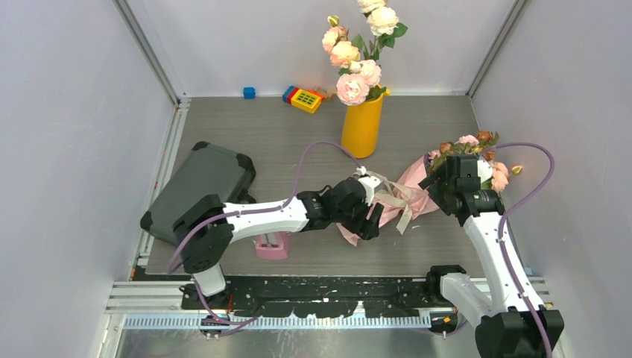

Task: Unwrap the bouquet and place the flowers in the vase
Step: Adjust the fake flower at the center of the board.

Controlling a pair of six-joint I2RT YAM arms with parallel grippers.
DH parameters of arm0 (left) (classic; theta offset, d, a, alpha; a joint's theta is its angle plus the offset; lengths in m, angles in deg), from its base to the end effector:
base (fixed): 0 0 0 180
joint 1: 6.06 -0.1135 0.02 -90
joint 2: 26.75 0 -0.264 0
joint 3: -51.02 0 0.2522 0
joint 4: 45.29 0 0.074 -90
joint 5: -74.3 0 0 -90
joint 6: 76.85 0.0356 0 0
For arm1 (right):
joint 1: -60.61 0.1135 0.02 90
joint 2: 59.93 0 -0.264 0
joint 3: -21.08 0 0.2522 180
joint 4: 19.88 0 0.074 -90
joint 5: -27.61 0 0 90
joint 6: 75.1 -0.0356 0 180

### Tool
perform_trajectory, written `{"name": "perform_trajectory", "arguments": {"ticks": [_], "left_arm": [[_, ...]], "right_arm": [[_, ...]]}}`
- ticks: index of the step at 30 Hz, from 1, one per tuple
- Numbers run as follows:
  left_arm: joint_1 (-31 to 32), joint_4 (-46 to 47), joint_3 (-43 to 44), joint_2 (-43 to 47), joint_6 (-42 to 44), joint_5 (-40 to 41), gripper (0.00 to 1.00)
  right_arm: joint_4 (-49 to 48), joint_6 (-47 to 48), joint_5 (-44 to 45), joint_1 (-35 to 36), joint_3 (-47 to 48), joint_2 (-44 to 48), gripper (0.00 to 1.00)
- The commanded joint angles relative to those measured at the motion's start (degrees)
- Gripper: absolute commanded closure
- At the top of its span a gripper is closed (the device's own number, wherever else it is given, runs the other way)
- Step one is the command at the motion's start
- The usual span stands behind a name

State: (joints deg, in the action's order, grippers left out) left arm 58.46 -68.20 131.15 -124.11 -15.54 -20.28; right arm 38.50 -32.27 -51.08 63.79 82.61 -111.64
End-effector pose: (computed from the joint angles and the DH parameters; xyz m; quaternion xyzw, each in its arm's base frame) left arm 0.1602 -0.3428 0.2300 0.2947 0.8570 -0.3309 0.2630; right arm 0.1771 0.0028 0.2821 0.3809 0.8500 0.0664 0.3578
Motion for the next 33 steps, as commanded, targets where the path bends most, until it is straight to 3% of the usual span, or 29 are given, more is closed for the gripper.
{"name": "perform_trajectory", "arguments": {"ticks": [1,11,19,33], "left_arm": [[0.2,5.8,2.6,-2.7,-1.8,-3.9,0.36],[0.5,8.3,2.5,-8.5,1.5,-1.9,0.52],[1.3,14.1,-2.4,-10.8,1.2,-1.7,0.55],[-0.3,18.1,-2.6,-16.3,-2.2,1.7,0.57]], "right_arm": [[-3.5,2.6,-4.1,-3.1,-2.4,-0.6,0.33],[-10.1,2.8,-5.7,-8.6,-8.6,-3.1,0.47],[-17.8,-0.2,-7.5,-11.9,-13.2,-7.4,0.62],[-29.4,0.8,-9.0,-12.8,-10.4,-24.2,0.67]]}}
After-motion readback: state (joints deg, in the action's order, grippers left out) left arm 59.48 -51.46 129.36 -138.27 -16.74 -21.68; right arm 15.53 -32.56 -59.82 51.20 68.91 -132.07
